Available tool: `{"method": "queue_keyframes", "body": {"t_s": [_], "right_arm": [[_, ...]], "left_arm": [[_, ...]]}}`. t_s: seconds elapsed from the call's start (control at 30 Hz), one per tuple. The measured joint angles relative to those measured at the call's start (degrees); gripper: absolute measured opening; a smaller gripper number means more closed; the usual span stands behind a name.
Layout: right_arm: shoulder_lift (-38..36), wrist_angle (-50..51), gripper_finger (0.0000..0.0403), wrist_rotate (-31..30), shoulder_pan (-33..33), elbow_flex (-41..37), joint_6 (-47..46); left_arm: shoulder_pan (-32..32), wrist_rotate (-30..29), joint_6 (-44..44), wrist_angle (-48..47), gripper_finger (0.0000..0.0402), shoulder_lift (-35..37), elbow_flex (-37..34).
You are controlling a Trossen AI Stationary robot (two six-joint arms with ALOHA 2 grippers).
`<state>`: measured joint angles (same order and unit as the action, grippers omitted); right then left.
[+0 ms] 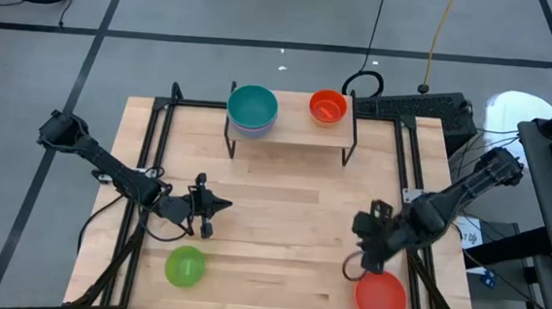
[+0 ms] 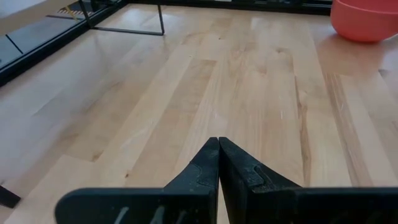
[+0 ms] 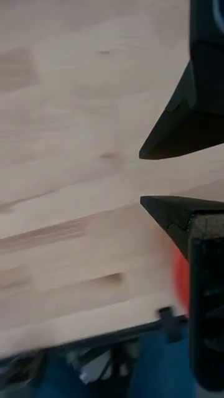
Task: Place and stack bowls onto a shelf
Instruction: Stack the orange bowl on top of the green bowl on the shelf
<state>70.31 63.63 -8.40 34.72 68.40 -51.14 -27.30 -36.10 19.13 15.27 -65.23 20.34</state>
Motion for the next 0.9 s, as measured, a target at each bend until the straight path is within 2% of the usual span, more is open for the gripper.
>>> {"method": "queue_keyframes", "body": {"t_s": [0.13, 0.3, 0.43, 0.63, 0.9], "right_arm": [[1.9, 5.5, 0.01, 3.0, 3.3, 0.0, -6.7], [4.3, 5.8, 0.0101, 4.2, 6.5, -1.1, -6.4], [5.1, 0.2, 0.0112, 4.2, 7.8, -4.5, -6.5], [5.1, -11.9, 0.0149, 5.6, 10.1, -12.2, -6.9], [5.1, -14.1, 0.0164, 11.8, 12.9, -17.1, -8.2]], "left_arm": [[0.0, 0.0, 0.2, 0.0, 0.001, 0.0, 0.0], [0.0, 0.0, 0.9, 0.0, 0.001, 0.0, 0.0], [0.0, 0.0, 1.0, 0.0, 0.001, 0.0, 0.0], [0.0, 0.0, 0.8, 0.0, 0.001, 0.0, 0.0], [0.0, 0.1, 1.1, 0.0, 0.001, 0.0, 0.0]]}}
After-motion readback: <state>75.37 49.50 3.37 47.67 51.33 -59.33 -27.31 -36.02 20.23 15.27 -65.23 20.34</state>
